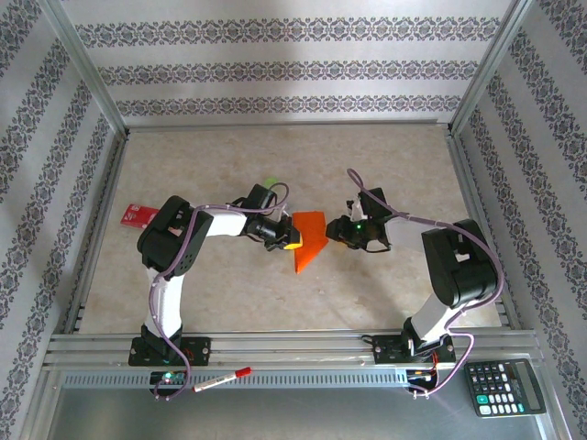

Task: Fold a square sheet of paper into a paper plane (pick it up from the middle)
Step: Fold the wing for the fifth time at the center of the table.

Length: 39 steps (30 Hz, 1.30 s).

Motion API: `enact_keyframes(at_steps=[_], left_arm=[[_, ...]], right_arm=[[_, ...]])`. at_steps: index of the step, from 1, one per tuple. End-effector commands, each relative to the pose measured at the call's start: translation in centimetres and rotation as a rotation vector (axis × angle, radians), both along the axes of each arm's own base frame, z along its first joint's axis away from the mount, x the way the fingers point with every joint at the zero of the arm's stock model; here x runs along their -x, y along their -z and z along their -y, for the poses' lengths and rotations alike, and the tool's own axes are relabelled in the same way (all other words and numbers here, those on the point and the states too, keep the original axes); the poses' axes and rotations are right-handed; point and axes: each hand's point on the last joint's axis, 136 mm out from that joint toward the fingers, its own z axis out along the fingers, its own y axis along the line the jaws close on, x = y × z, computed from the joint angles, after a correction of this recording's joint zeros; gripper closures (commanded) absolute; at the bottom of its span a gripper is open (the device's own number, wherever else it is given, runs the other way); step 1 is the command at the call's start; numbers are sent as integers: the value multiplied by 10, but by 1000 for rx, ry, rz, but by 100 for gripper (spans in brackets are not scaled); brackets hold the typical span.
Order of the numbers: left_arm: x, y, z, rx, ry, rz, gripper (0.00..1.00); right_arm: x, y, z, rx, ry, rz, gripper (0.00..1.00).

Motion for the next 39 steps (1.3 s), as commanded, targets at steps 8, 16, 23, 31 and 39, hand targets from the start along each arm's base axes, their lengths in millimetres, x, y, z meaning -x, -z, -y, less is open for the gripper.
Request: enact_keyframes(at_steps=[8, 16, 23, 31, 39], left_arm=[[15, 22, -15, -47, 23, -49, 100], [17, 23, -17, -58, 27, -47, 100], [16, 23, -17, -67, 30, -38, 100], [18, 23, -18, -70, 31, -40, 100], [17, 22, -18, -70, 34, -38, 100]], right_arm=[[10, 2, -25, -36, -58, -39, 61], [3, -4, -32, -81, -36, -15, 61], [-3, -22, -37, -155, -27, 34, 61], [-9, -25, -34, -182, -35, 91, 57], [-26, -31, -34, -201, -92, 177, 54]])
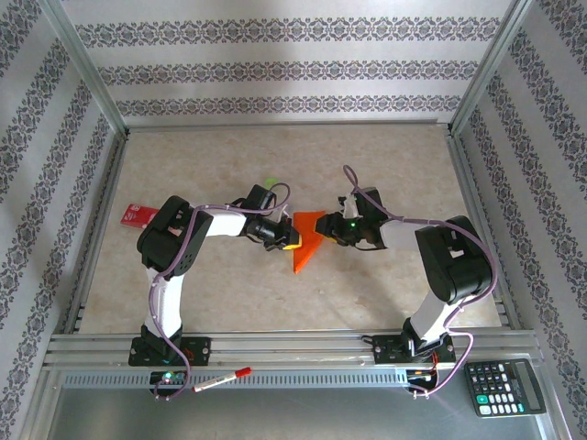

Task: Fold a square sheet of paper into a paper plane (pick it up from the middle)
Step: Fold the wing for the fifth time at the center of the table.

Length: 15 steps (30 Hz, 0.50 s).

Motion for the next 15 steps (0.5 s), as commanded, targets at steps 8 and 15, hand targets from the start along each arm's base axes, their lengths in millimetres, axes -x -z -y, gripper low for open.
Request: enact_keyframes(at_steps=[8, 15], left_arm=[[15, 18, -18, -75, 1, -76, 100], [13, 14, -17, -73, 5, -64, 100]], right_arm=[[-28, -2, 0, -34, -39, 66, 60], [-43, 8, 8, -3, 11, 12, 93]])
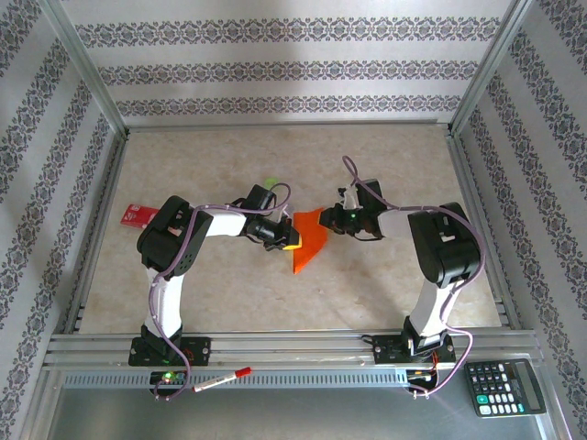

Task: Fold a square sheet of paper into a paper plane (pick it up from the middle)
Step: Fold the wing for the fifth time at the center of the table.

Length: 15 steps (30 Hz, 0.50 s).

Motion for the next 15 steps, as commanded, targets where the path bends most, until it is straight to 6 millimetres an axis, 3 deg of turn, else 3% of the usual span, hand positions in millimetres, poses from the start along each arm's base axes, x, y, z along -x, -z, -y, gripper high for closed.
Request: enact_keyframes(at_steps=[1, 8, 10, 15], left_arm=[[10, 9, -15, -63, -9, -64, 99], [4, -49, -17, -45, -44, 224, 72], [15, -62, -19, -72, -27, 340, 69], [50, -74, -17, -238, 88, 619, 62]], right_arm=[[-5, 2, 7, 18, 38, -27, 95], [36, -2, 11, 35, 224, -187, 100], [45, -4, 11, 32, 287, -221, 100], [58, -2, 9, 35, 336, -276, 100]])
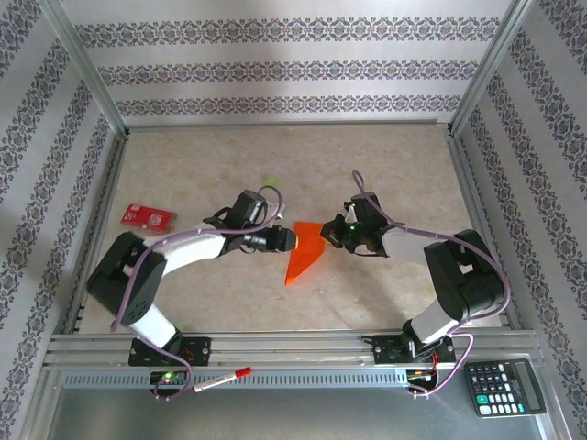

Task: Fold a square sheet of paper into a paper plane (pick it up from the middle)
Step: Fold the wing for the fifth time at the center of the table.

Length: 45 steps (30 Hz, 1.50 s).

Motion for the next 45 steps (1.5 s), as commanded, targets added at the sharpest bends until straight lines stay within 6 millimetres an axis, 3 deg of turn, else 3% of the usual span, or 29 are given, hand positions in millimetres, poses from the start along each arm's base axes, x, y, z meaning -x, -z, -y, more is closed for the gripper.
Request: enact_keyframes(at_steps=[1, 6, 13, 24, 29, 45], left_arm=[[11, 4, -2, -181, 65, 243, 60], [29, 10, 14, -312, 159, 384, 54], [31, 24, 37, -470, 250, 502, 47], [28, 49, 37, -682, 327, 614, 40], [26, 59, 31, -738, 341, 625, 45], [24, 57, 35, -717, 302, 611, 74]], right_arm=[[5, 13, 8, 21, 103, -87, 100], [3, 16, 4, 10, 104, -105, 100], [3, 19, 0, -3, 105, -127, 100], [1, 19, -2, -22, 108, -141, 100], [2, 18, -2, -25, 108, -142, 100], [4, 22, -2, -15, 107, -148, 100]])
